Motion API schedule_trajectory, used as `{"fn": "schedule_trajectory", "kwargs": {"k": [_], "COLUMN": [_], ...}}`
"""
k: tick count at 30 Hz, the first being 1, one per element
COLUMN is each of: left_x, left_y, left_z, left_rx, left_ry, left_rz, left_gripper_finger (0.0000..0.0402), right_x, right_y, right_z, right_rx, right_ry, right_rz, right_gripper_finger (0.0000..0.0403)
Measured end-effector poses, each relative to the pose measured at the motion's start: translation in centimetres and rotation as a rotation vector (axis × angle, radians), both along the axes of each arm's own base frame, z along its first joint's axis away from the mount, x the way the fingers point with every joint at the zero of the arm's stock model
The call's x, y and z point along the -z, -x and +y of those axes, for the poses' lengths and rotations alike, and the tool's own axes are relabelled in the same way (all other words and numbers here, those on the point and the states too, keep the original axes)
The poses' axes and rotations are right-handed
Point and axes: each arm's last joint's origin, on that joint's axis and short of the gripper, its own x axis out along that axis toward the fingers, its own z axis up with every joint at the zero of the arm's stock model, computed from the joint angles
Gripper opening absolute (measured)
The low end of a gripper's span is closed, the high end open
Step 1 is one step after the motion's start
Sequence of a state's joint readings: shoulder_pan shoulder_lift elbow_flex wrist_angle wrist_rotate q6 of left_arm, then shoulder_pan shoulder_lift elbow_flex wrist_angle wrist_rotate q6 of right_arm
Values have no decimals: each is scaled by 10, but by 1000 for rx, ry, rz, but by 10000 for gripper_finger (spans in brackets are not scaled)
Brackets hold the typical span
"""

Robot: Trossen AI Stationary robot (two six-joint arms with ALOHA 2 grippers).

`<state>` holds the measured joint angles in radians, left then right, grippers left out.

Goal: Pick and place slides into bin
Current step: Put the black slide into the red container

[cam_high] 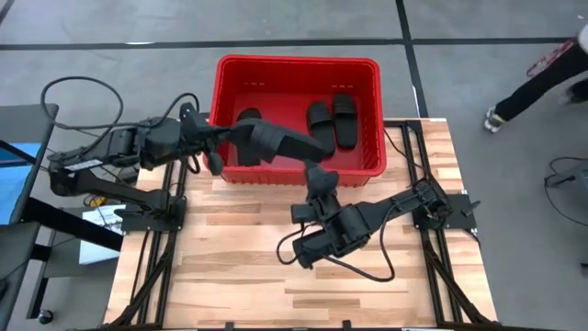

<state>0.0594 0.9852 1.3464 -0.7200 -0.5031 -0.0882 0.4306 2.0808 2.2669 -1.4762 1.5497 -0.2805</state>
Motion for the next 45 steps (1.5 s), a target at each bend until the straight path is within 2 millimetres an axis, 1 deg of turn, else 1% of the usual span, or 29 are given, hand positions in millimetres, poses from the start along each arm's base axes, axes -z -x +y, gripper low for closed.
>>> {"fn": "schedule_trajectory", "kwargs": {"k": [2,4,6,9,16,19,22,27,30,37,41,45], "left_x": [0,0,0,-5,-30,-38,-44,-50,-47,-29,-26,-24], "left_y": [1,2,1,-2,-15,-23,-34,-51,-60,-72,-78,-85], "left_z": [6,11,17,28,54,69,84,107,121,146,160,170], "left_rx": [-22,-43,-58,-77,-98,-121,-135,-124,-76,-35,-30,44], "left_ry": [-26,-56,-86,-122,-153,-171,-191,-213,-170,-41,-6,2], "left_rz": [21,44,72,128,302,394,453,498,548,777,826,812], "left_gripper_finger": [5,5,5,4,4,2,2,2,2,2,2,2], "right_x": [1,0,-6,-15,-23,-24,-26,-31,-36,-44,-48,-54], "right_y": [3,2,5,8,9,8,9,12,17,27,34,43], "right_z": [-8,-16,-25,-43,-82,-96,-111,-140,-160,-204,-223,-232], "right_rx": [16,35,47,86,164,202,239,315,372,516,569,598], "right_ry": [5,-31,-82,-140,-354,-385,-387,-373,-332,-162,-144,-142], "right_rz": [12,-35,-51,-115,-173,-193,-207,-238,-270,-299,-271,-284], "right_gripper_finger": [260,260,260,260,260,260,260,260,260,260,260,260]}}
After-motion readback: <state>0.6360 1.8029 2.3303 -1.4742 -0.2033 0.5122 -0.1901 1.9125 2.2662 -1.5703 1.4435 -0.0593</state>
